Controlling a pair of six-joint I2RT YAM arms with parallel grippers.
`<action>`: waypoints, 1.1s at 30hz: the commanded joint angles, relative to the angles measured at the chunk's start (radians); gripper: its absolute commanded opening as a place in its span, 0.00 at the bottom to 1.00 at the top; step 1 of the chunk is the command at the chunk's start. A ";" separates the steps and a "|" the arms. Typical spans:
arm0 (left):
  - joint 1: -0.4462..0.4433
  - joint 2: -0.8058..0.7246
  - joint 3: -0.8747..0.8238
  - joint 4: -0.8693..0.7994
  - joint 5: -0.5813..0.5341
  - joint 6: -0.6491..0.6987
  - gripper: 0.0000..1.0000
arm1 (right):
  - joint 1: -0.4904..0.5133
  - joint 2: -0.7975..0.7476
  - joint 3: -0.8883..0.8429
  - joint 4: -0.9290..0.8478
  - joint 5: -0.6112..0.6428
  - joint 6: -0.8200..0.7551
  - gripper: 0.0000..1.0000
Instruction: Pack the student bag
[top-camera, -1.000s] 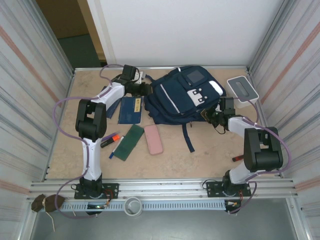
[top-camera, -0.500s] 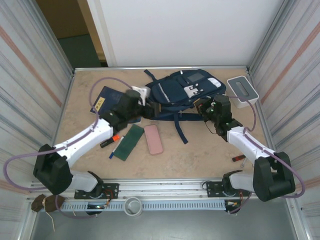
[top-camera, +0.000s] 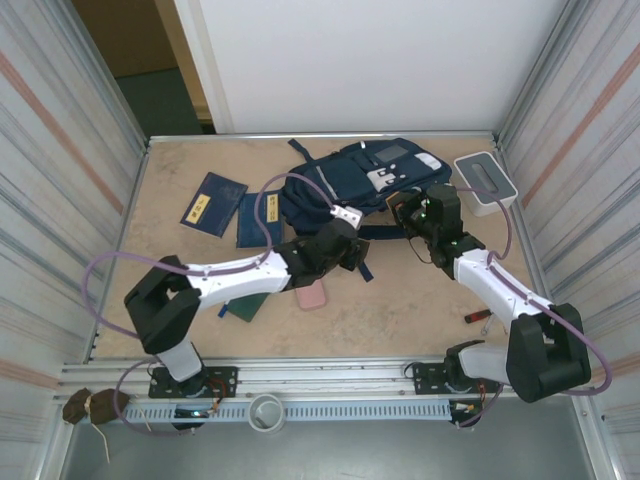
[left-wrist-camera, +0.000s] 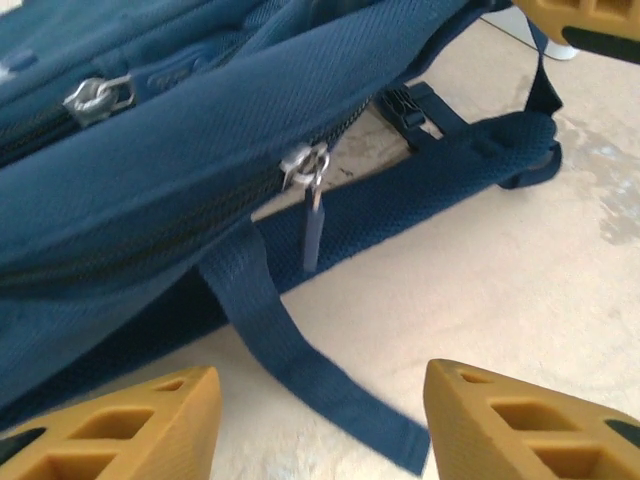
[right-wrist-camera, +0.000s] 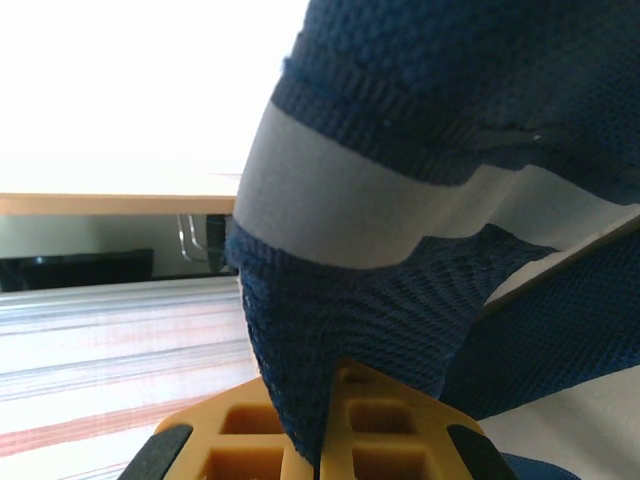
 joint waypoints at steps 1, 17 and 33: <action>-0.004 0.048 0.070 0.032 -0.100 0.009 0.52 | 0.013 -0.003 0.058 0.069 -0.020 0.010 0.01; 0.054 0.214 0.240 0.015 -0.083 -0.037 0.14 | 0.015 -0.023 0.030 0.009 -0.009 -0.050 0.02; 0.192 -0.020 -0.005 -0.029 0.195 0.040 0.00 | -0.213 0.026 0.088 -0.238 -0.153 -0.370 0.02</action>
